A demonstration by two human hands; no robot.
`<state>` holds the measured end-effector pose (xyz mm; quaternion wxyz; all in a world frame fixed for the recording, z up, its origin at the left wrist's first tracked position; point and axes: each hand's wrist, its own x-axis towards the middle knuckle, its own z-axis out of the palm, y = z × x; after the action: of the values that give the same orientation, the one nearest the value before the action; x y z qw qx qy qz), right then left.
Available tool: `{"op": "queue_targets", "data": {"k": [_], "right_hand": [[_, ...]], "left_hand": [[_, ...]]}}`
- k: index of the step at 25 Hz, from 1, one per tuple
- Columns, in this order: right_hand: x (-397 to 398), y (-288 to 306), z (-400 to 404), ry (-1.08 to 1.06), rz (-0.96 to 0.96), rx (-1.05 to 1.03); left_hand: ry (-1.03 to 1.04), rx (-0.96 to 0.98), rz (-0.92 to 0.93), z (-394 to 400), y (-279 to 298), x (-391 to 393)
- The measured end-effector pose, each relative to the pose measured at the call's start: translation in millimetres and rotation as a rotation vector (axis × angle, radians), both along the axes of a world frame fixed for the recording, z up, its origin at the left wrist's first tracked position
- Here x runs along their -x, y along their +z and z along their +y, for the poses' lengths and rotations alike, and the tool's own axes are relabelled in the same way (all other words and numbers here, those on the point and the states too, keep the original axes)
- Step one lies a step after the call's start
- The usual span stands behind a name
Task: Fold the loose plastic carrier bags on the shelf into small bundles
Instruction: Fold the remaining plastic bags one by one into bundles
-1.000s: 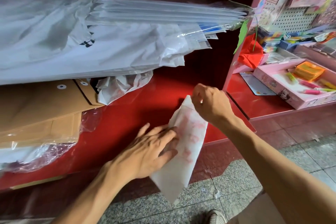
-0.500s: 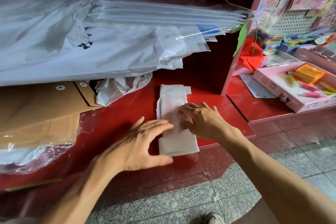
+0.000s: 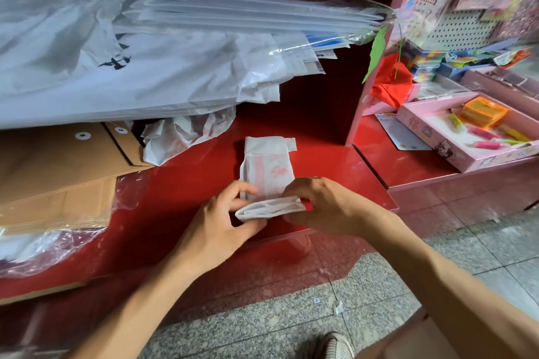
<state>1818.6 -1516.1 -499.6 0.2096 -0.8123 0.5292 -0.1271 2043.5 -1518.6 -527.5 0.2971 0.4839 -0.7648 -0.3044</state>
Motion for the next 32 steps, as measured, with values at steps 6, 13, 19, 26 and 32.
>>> {"op": "queue_targets", "data": {"k": [6,13,19,26,32], "right_hand": [[4.1,-4.0,-7.8,-0.235,-0.128,-0.106],[7.8,-6.3,-10.8,-0.277,-0.126,-0.114],[-4.7,-11.0,-3.0,-0.032,0.122,0.231],[-7.2,-6.7,6.8,0.046,0.305,0.143],[1.9,7.3,6.0,0.015,0.078,-0.024]], "left_hand": [[0.21,-0.097,0.018,-5.9,3.5,10.8],[0.194,-0.029,-0.27,-5.1,10.7,26.3],[0.077,0.251,-0.351,-11.3,-6.2,12.3],[-0.146,0.13,-0.508,-19.6,9.9,-12.0],[-0.234,0.222,-0.576,-11.2,10.6,-12.8]]}}
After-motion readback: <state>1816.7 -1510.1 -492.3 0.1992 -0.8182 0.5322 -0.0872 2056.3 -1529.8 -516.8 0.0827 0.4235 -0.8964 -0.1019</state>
